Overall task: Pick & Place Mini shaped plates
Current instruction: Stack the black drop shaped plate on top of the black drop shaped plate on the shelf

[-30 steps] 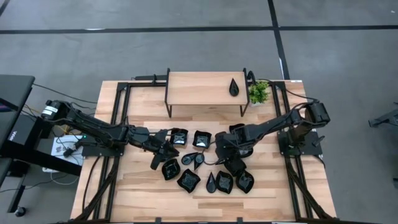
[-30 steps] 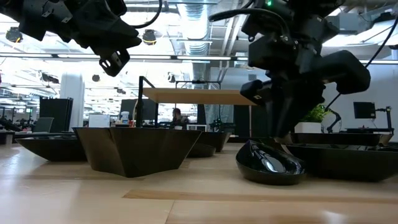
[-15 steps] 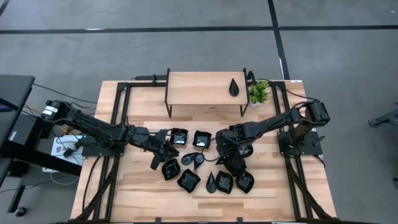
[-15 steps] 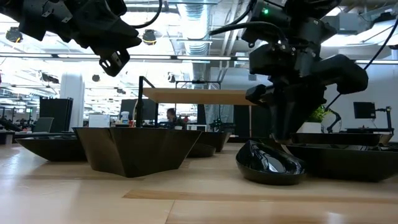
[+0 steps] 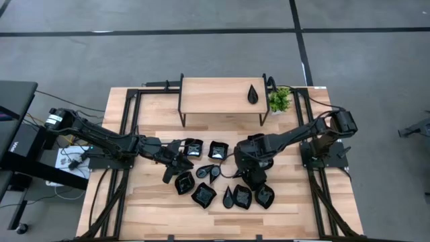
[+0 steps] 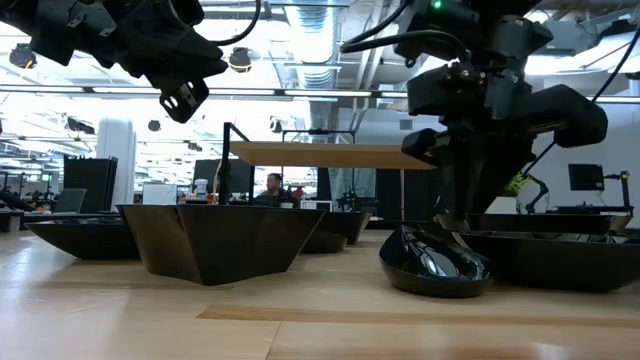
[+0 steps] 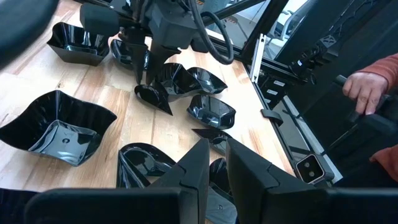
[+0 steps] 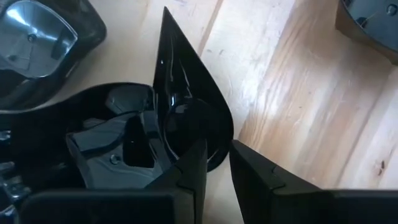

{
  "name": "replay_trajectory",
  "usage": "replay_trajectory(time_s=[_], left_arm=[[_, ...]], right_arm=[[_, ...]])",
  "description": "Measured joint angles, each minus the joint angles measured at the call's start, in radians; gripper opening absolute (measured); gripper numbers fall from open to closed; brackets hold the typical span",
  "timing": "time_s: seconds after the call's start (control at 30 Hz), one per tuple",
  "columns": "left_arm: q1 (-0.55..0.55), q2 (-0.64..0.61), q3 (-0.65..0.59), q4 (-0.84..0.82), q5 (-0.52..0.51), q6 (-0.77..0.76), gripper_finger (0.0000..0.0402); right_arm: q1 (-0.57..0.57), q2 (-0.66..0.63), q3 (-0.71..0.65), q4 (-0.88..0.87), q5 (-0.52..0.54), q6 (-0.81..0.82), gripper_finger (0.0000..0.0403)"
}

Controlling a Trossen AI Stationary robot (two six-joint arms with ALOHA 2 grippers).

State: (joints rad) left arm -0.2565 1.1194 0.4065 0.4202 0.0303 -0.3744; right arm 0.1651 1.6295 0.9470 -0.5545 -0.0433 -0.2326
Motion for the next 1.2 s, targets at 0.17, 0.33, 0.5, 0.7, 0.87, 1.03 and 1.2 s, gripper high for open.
replay_trajectory(time_s=[0.17, 0.33, 0.5, 0.7, 0.87, 1.03, 1.2], left_arm=[[0.000, 0.000, 0.000, 0.000, 0.000, 0.000, 0.0056], [0.000, 0.000, 0.000, 0.000, 0.000, 0.000, 0.0056], [0.000, 0.000, 0.000, 0.000, 0.000, 0.000, 0.0056], [0.000, 0.000, 0.000, 0.000, 0.000, 0.000, 0.0056], [0.000, 0.000, 0.000, 0.000, 0.000, 0.000, 0.0056], [0.000, 0.000, 0.000, 0.000, 0.000, 0.000, 0.0056], [0.000, 0.000, 0.000, 0.000, 0.000, 0.000, 0.0056]], right_arm=[[0.014, 0.000, 0.000, 0.000, 0.000, 0.032, 0.0065], [0.042, 0.000, 0.000, 0.000, 0.000, 0.051, 0.0065], [0.072, 0.000, 0.000, -0.001, -0.001, 0.084, 0.0065], [0.111, 0.000, 0.000, -0.022, -0.001, 0.118, 0.0065], [0.139, 0.000, 0.000, -0.022, 0.006, 0.138, 0.0065], [0.141, 0.001, 0.000, -0.013, 0.026, 0.146, 0.0065], [0.139, -0.014, 0.000, -0.008, 0.031, 0.155, 0.0065]])
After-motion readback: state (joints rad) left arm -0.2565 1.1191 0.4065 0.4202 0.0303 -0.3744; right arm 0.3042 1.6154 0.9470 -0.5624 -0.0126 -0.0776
